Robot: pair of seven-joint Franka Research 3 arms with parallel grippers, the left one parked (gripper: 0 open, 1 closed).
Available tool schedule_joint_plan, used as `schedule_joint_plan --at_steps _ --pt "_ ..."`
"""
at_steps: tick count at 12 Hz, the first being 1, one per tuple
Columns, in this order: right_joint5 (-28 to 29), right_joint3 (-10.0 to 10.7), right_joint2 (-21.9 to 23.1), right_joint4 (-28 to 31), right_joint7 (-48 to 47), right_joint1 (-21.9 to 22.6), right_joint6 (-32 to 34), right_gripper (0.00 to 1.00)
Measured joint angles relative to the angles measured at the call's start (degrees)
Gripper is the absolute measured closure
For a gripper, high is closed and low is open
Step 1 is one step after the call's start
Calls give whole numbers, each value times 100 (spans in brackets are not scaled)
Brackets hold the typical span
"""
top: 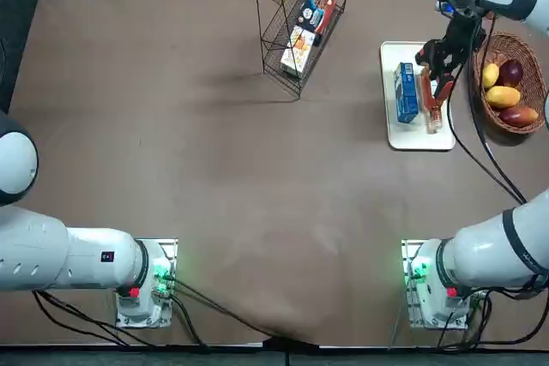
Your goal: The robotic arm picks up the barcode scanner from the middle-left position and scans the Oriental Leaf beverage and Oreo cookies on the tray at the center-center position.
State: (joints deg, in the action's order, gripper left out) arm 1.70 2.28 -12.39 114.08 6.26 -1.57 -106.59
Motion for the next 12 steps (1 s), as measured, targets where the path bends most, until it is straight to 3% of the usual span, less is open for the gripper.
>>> schedule_joint_plan --at_steps 12 --pt "4 -2 1 -116 138 -204 -66 58"
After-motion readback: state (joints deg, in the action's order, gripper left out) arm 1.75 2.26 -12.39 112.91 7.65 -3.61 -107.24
